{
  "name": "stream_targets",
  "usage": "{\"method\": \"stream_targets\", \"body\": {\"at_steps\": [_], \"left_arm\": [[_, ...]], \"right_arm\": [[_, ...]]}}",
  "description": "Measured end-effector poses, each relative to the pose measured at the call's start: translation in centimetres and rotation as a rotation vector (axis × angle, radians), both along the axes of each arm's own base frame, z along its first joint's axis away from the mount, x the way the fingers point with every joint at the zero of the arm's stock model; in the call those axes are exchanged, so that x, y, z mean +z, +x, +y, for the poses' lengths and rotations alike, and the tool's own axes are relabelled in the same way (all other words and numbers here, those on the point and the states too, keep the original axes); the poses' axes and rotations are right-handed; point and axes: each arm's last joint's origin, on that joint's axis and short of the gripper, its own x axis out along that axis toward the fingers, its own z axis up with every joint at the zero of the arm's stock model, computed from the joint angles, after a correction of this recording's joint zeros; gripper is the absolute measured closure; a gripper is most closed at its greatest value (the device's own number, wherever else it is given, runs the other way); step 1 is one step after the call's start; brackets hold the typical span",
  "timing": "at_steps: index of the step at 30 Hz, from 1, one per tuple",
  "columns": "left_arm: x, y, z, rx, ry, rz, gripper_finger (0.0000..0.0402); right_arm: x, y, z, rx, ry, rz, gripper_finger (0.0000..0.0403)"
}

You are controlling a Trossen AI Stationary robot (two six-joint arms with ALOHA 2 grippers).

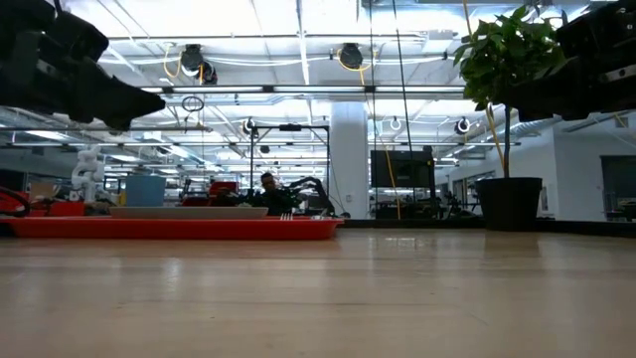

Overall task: Pick and place plate/cup/fork/spoon on tray
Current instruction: Return to Home Position

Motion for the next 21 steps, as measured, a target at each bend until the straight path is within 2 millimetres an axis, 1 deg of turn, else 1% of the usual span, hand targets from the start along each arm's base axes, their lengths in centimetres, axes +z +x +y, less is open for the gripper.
{"method": "stream_targets", "body": {"at_steps": [4, 12, 16, 19, 21], "left_arm": [[0.3, -0.3, -0.1, -0.045, 0.027, -0.034, 0.0325], [1.2, -1.4, 0.2, -0.034, 0.050, -0.134, 0.0325], [1.0, -1.9, 0.3, -0.022, 0.051, -0.126, 0.0325], [0.9, -1.9, 0.5, -0.019, 0.050, -0.111, 0.0326], [0.8, -1.8, 0.5, -0.049, 0.061, -0.096, 0.0334]], "right_arm": [[0.0, 0.0, 0.0, 0.000, 0.000, 0.000, 0.0403], [0.0, 0.0, 0.0, 0.000, 0.000, 0.000, 0.0403], [0.0, 0.0, 0.0, 0.000, 0.000, 0.000, 0.0403], [0.0, 0.0, 0.0, -0.001, 0.000, -0.001, 0.0403], [0.0, 0.0, 0.0, -0.001, 0.000, -0.001, 0.0403]]}}
